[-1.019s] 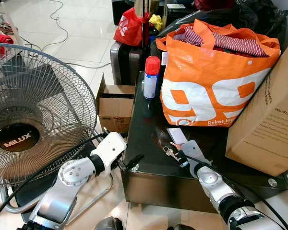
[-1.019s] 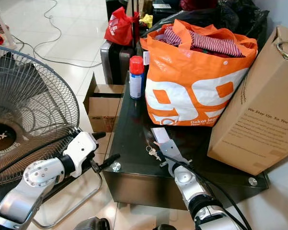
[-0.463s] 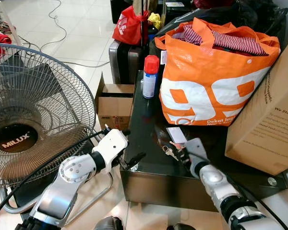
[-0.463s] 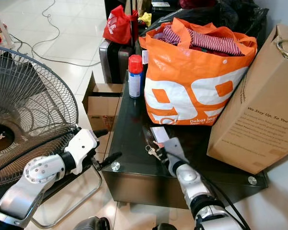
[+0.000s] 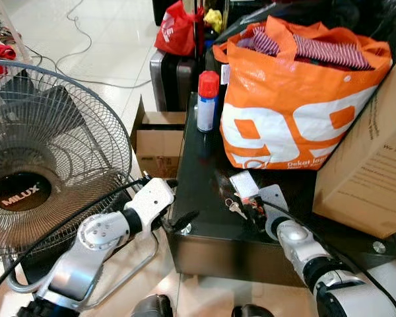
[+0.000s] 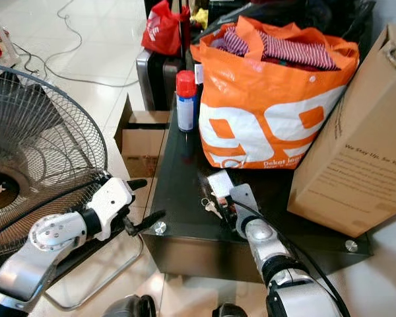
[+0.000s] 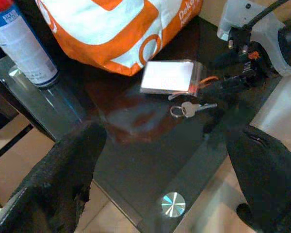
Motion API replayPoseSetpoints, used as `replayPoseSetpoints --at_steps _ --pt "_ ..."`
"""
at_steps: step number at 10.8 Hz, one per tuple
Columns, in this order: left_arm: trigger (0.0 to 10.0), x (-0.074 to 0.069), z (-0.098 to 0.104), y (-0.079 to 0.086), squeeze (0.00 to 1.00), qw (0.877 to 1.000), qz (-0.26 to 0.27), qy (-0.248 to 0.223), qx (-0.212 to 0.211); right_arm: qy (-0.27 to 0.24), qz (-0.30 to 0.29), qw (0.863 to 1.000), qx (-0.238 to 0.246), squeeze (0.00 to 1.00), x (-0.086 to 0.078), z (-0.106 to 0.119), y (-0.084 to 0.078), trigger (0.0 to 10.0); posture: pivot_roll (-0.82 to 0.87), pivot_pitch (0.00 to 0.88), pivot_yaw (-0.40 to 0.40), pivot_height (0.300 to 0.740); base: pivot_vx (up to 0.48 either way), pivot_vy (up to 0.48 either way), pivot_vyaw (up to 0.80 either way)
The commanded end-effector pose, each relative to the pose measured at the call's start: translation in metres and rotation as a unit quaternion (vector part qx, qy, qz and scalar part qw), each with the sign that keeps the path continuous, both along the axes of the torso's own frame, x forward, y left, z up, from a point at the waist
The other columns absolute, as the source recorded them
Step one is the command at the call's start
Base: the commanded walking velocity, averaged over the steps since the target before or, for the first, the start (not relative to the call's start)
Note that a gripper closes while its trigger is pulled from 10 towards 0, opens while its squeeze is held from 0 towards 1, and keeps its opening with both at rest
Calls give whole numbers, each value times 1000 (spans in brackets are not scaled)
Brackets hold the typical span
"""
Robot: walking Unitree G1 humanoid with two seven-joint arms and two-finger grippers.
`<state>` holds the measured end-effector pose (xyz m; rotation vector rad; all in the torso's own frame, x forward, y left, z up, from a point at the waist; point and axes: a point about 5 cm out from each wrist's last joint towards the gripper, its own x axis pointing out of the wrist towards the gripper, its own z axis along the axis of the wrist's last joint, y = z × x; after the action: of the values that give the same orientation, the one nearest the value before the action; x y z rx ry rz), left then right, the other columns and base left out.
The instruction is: Hang keys on a hook
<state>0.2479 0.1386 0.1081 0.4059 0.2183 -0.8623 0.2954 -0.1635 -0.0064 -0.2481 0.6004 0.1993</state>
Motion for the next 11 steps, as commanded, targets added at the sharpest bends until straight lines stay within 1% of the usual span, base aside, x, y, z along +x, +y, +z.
replayPoseSetpoints --at_steps 1,2,3,4,5,6,7,11 --pt "10000 -2 4 0 0 1000 -9 0 0 13 -6 1000 -4 0 2 1 -1 10000 32 141 33 740 0 0 0" --pt "10000 -2 4 0 0 1000 -11 1 1 21 -7 1000 -1 0 2 0 -2 10000 30 139 33 740 0 0 0" --pt "10000 -1 5 1 0 1000 -12 1 1 21 -1 1000 13 0 3 2 -4 10000 25 135 32 740 0 0 0" --pt "10000 -1 5 0 0 1000 -12 1 1 21 8 1000 21 0 4 3 -4 9608 21 133 31 740 0 0 0" --pt "10000 0 5 0 0 1000 -13 0 0 20 29 999 26 0 2 3 -5 3294 18 131 31 740 0 0 0" --pt "10000 1 5 -1 0 1000 -14 -1 0 19 43 999 25 0 1 2 -6 471 15 131 32 740 0 0 0" --pt "10000 1 5 -1 0 1000 -14 -1 0 21 47 998 21 0 0 2 -7 0 15 130 33 740 0 0 0" --pt "10000 2 6 -2 0 1000 -14 -4 1 24 61 998 17 0 -1 1 -6 0 18 126 32 740 0 0 0"
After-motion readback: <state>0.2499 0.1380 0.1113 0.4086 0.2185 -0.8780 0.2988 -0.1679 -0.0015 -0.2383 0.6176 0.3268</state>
